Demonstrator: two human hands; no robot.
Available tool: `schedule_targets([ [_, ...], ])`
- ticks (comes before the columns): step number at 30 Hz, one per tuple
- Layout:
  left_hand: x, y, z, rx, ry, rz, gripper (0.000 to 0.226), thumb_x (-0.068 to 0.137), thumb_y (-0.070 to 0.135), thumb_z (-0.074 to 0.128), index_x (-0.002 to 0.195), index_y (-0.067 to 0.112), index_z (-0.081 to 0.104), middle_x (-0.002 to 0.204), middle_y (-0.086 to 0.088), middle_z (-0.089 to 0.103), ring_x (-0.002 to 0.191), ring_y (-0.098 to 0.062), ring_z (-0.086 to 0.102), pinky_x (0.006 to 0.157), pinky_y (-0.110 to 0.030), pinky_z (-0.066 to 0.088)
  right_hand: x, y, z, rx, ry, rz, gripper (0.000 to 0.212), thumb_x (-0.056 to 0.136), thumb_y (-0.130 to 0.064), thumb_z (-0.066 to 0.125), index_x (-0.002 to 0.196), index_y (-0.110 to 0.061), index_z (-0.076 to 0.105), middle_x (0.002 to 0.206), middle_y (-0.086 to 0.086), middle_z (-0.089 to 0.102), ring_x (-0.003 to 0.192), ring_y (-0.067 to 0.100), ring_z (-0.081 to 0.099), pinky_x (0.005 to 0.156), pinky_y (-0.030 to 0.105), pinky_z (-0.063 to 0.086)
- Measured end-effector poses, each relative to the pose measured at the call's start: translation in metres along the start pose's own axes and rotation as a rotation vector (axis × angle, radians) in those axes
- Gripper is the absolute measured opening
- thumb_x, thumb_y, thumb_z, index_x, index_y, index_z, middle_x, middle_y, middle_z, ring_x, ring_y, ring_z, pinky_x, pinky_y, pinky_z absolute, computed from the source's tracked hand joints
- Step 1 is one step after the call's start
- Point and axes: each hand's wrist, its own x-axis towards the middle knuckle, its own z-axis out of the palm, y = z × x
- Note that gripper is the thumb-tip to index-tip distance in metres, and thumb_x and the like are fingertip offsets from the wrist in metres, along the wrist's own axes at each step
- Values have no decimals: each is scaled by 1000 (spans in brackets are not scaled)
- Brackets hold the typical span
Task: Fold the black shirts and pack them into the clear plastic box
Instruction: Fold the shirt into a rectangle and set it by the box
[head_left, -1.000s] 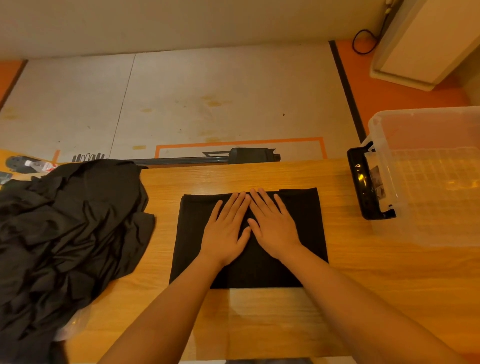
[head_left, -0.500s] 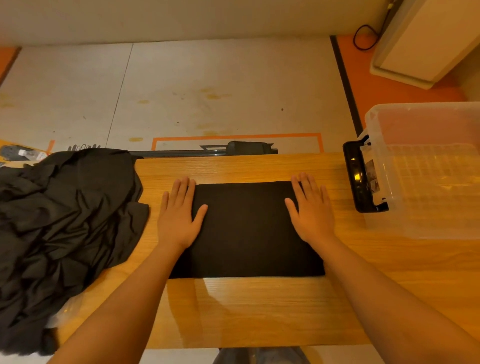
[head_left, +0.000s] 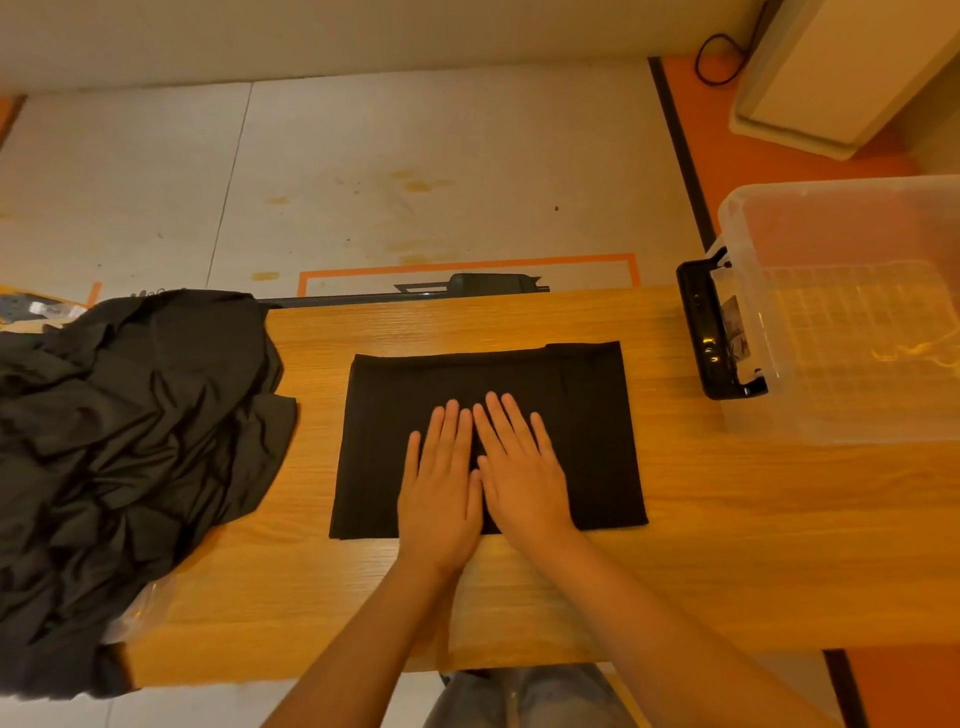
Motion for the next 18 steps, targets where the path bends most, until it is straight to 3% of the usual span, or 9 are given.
schedule_targets([
  [2,-3,-12,5,73,-27,6,58,102,42,17,155,16,14,163,-3,8,150,-15,-1,120,-43,7,-1,7,4,-24,-19,10,56,99,-39,14,150,-18,17,159,4,14,148,20,9,120,45,5],
  [6,-3,-33,-1,126,-20,-57,63,101,48,21,155,18,12,163,-3,5,150,-16,-3,121,-42,5,-1,23,2,10,-31,35,59,97,-45,17,150,-20,23,158,3,23,147,19,15,116,45,11],
  [11,-13,-70,-12,147,5,-165,65,100,50,16,155,17,7,163,-2,2,150,-16,-5,121,-39,2,-11,65,0,21,-21,183,57,98,-47,13,150,-26,5,160,-1,6,148,17,-2,119,42,2],
  [18,-21,-96,-19,80,5,-230,67,97,49,7,154,15,0,163,-2,-1,149,-12,-7,122,-39,4,-27,108,2,73,-3,346,58,98,-49,10,150,-26,-2,161,1,-4,147,18,-9,119,39,-2],
])
